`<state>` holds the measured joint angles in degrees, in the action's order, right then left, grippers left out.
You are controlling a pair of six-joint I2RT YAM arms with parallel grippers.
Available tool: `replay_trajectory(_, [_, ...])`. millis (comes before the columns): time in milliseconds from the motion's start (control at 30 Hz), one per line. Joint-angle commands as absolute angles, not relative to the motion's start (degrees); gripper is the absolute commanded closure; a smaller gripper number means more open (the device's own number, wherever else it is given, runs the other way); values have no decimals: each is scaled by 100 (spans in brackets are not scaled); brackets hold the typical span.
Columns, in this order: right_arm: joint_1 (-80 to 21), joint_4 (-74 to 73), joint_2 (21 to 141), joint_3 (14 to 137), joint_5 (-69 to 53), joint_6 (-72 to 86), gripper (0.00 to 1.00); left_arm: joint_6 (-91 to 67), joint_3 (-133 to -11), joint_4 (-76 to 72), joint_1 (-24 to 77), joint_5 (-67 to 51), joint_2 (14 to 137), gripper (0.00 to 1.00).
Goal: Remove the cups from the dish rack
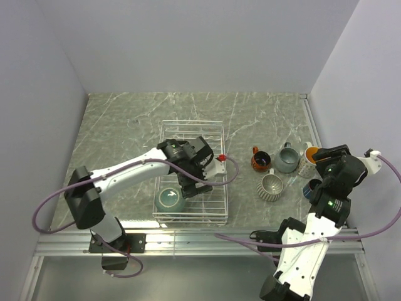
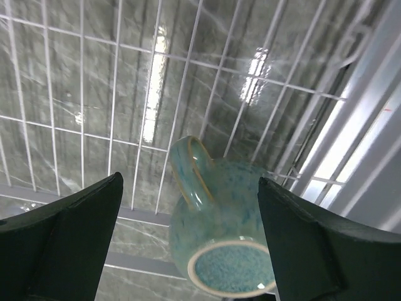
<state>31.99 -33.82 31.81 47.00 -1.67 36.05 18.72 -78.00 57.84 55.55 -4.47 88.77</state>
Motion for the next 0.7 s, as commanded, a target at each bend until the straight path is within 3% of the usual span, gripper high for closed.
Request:
replay_trajectory(0, [3112,-3498,3076,5044,-606,3209,37,1819,-7770,5933,5520,-71,9131,7])
replay_trajectory(100, [2910,-3586,3050,5194,-536,3033,36,1802,-7647,5889,5520,174,9342,7])
replay_trajectory(300, [2707,-3463,3032,5098,-562,2953,36,1731,-7655,5932,5520,404,9685,23])
replay_trajectory(467, [2681,-3331,2988,5019,-615,2979,36,1740,-7857,6248,5520,98,9756,58])
replay_trajectory(500, [2672,-3314,2988,4992,-659,3006,37,1749,-7953,6310,5520,53,9773,72])
replay_trajectory(600, [2672,-3287,2979,5018,-685,3032,37,1749,-8121,6433,5520,-79,9747,100])
replay_trajectory(667, [2663,-3278,2962,5027,-668,3032,37,1758,-8235,6469,5520,-166,9721,100])
